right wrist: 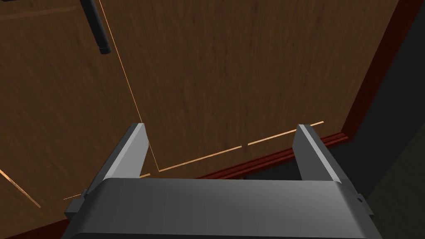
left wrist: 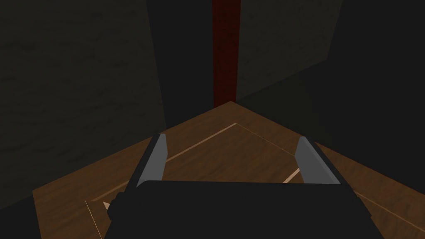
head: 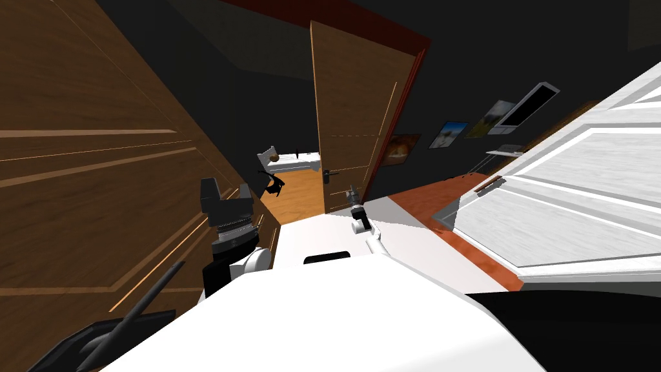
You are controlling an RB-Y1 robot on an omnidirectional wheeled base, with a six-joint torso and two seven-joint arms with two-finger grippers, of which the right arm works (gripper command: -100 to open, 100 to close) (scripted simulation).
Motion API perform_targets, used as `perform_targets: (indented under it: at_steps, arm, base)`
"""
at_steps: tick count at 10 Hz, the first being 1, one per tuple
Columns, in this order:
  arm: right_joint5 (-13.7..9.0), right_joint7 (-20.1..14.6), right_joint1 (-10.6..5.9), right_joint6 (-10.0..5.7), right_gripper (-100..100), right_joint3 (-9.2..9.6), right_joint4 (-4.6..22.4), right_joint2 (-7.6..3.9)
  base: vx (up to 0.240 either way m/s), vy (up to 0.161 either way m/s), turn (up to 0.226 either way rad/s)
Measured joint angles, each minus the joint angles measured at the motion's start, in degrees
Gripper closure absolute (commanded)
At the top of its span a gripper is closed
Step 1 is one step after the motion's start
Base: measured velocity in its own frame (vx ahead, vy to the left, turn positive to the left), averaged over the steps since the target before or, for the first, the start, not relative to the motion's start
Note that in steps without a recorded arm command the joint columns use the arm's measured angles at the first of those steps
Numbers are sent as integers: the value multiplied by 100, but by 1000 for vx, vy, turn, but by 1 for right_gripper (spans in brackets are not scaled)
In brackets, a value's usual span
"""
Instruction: Pull the door open
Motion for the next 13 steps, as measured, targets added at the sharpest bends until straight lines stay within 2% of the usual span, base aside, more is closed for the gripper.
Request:
perform_targets:
  at_steps: [3,4,7,9,10,13]
  arm:
    - [-3,-26,-327,-10,-100,12,516,-28]
    - [-12,-60,-443,10,-100,26,670,-85]
    - [-14,-102,-641,9,-100,53,1061,-127]
    - [-19,-127,-922,-6,-100,66,1441,-158]
    - [-16,-127,-993,-6,-100,71,1595,-152]
    - [-27,-190,-1394,-31,-100,99,2247,-227]
  base:
    - [60,13,22]
    - [72,12,12]
    - [51,9,15]
    - [70,11,22]
    - [60,5,17]
    - [96,18,28]
